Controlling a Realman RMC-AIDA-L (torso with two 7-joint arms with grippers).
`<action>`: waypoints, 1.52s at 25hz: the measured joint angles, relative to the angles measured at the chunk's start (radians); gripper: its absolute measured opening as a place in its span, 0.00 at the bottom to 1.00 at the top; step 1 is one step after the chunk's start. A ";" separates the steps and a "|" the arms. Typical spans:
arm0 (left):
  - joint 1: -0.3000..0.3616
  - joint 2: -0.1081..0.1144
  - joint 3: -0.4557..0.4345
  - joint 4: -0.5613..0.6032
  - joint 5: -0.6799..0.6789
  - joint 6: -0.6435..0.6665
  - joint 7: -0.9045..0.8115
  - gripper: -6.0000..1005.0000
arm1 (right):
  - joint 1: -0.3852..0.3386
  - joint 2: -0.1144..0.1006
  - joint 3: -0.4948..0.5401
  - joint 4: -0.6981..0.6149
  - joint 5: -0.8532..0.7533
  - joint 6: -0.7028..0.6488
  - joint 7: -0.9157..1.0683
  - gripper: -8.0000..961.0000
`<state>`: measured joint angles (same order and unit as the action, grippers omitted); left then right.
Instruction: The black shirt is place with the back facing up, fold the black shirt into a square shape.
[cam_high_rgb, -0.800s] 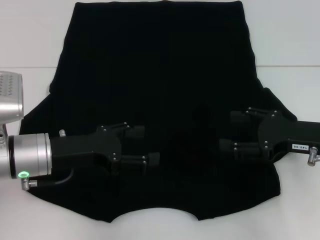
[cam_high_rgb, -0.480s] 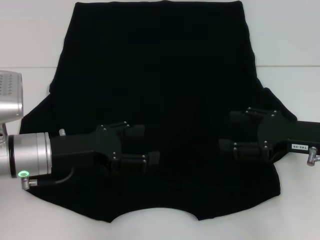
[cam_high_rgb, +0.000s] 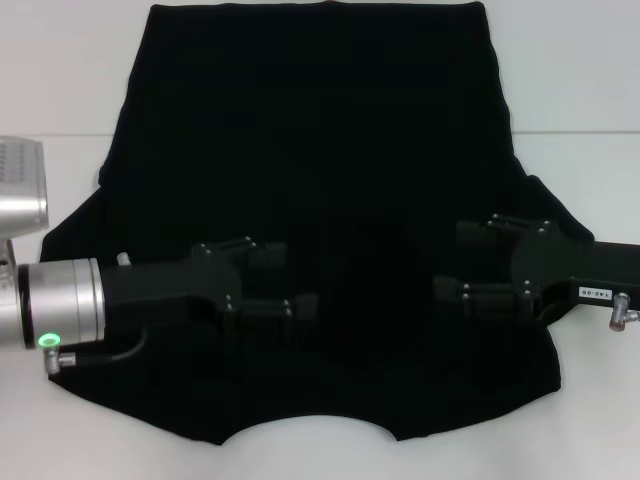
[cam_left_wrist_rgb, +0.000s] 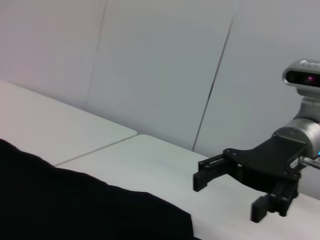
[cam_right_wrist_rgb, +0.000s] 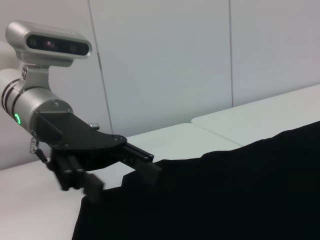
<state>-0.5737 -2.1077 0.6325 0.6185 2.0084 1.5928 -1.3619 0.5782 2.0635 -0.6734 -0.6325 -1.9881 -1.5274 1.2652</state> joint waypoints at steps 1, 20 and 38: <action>0.000 0.000 -0.001 0.002 -0.002 -0.011 -0.014 0.91 | 0.000 0.000 0.000 0.001 0.002 0.001 0.000 0.93; 0.006 0.039 -0.078 0.159 0.165 -0.264 -0.566 0.91 | 0.014 0.024 -0.002 0.023 0.019 0.007 0.019 0.93; 0.011 0.061 -0.216 0.223 0.467 -0.485 -0.846 0.91 | 0.021 0.026 -0.007 0.027 0.024 0.001 0.048 0.93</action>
<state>-0.5623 -2.0466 0.4160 0.8414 2.4750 1.1075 -2.2080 0.5989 2.0892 -0.6801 -0.6059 -1.9643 -1.5259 1.3130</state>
